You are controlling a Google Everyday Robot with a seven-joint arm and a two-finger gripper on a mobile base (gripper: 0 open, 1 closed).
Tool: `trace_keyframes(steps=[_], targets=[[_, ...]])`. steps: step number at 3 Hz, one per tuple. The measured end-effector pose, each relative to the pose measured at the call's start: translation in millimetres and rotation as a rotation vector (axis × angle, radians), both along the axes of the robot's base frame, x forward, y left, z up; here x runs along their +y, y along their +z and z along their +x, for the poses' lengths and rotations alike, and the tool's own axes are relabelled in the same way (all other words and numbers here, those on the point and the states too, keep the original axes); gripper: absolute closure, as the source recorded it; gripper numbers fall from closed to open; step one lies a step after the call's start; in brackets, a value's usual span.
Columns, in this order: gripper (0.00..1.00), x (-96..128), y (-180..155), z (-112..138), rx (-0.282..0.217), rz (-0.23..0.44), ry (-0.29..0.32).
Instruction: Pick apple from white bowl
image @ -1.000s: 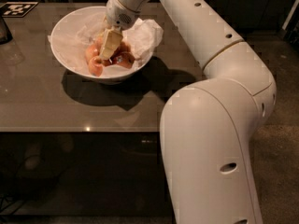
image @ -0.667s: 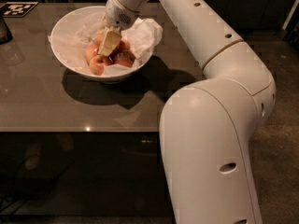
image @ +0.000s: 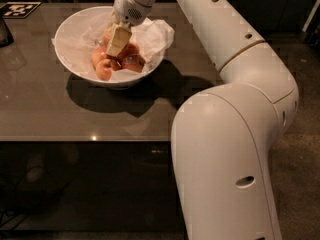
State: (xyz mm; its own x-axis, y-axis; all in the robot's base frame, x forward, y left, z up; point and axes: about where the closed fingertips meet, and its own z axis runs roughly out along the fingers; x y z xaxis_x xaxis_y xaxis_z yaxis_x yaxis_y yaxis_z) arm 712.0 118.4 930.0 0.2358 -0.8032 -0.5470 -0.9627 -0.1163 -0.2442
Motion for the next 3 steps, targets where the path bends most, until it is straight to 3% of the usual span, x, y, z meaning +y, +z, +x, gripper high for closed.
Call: trace_keyframes(steps=[2,3], targets=[[1.00,-5.9,33.0,-3.8,0.011,0.076,-0.006],[1.00,-4.4,59.2,-10.0,-0.018,0.110,0.005]])
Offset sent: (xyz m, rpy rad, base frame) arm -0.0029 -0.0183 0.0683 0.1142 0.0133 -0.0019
